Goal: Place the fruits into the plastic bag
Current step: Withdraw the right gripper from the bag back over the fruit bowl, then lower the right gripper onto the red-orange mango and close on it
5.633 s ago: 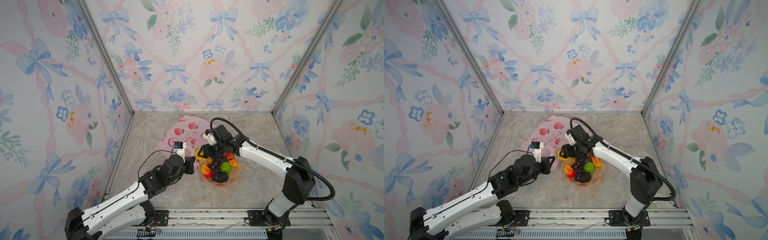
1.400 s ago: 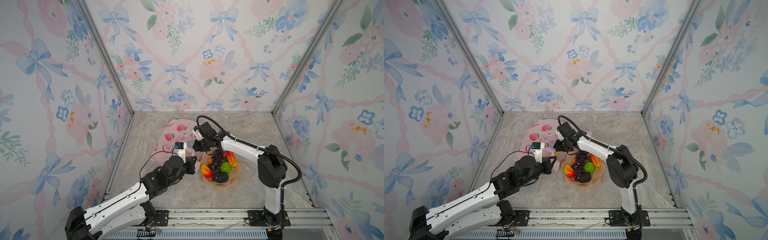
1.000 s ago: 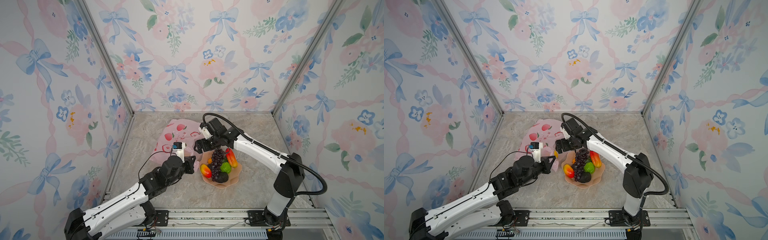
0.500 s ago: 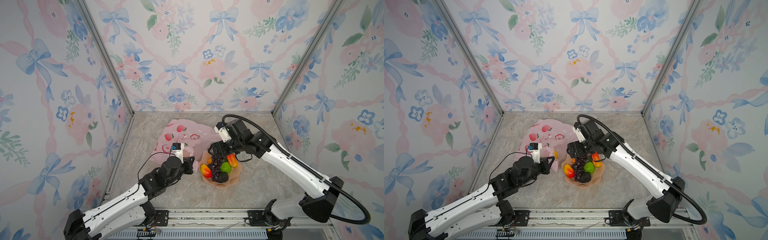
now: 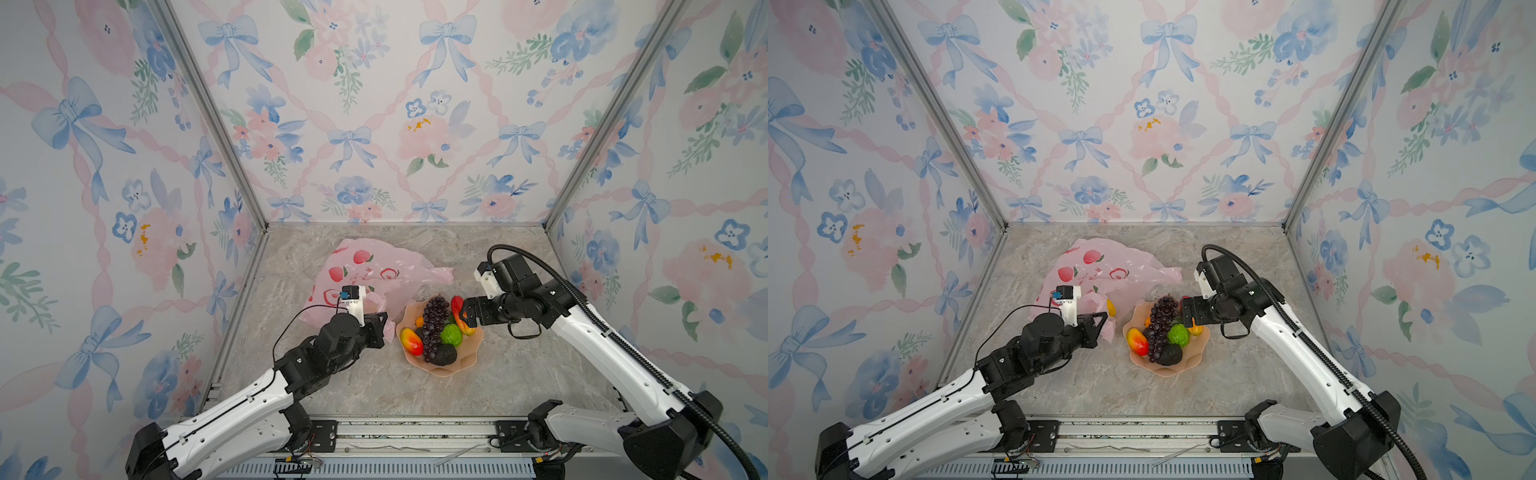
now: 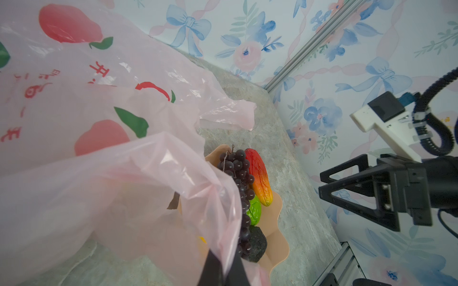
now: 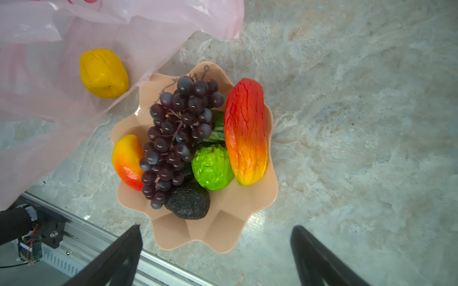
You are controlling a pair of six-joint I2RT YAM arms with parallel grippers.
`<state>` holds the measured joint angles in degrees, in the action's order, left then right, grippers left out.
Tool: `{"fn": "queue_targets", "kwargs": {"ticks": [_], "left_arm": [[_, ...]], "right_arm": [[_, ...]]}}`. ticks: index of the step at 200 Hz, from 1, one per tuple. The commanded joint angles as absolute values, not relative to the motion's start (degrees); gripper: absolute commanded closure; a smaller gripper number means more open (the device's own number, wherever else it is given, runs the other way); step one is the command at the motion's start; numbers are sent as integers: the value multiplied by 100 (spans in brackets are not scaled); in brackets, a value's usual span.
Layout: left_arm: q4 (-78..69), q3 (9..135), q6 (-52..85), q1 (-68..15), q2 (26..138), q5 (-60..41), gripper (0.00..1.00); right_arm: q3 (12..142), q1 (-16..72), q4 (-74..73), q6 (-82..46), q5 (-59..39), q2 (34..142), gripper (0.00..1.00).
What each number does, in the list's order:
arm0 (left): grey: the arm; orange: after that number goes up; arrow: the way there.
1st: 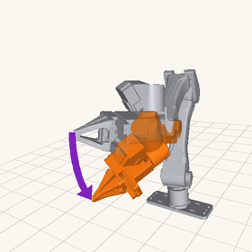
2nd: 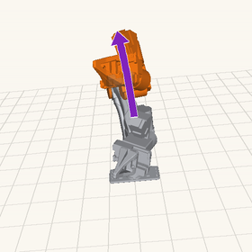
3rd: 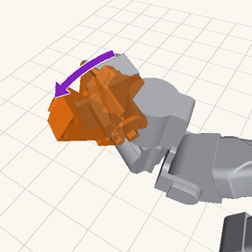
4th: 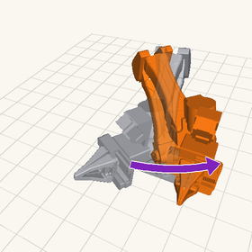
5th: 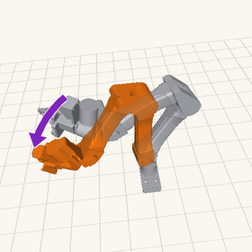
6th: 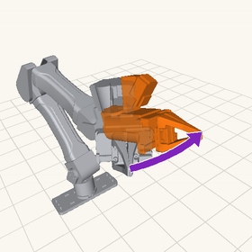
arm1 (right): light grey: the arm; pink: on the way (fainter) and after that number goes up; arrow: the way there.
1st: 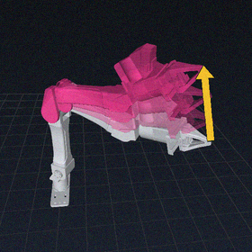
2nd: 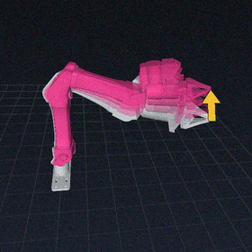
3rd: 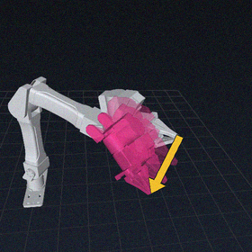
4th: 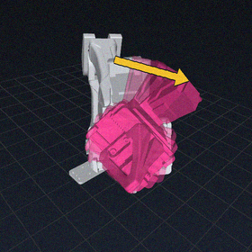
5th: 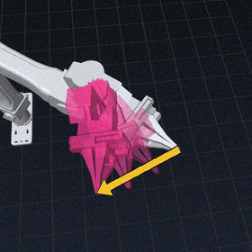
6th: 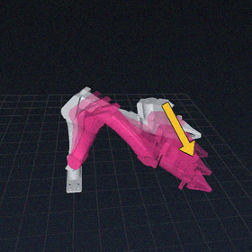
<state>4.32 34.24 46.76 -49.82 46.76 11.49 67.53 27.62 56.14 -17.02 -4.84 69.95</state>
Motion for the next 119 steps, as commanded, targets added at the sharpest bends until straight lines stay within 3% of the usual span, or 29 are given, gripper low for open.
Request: {"fn": "queue_targets", "kwargs": {"ticks": [1,119], "left_arm": [[372,3367,4702,-4956,4712,1092,100],[376,3353,4702,-4948,4657,1087,100]], "right_arm": [[6621,2609,5631,-1473,-501,7094,4],[6521,2452,4797,-1327,-627,8490,6]]}}
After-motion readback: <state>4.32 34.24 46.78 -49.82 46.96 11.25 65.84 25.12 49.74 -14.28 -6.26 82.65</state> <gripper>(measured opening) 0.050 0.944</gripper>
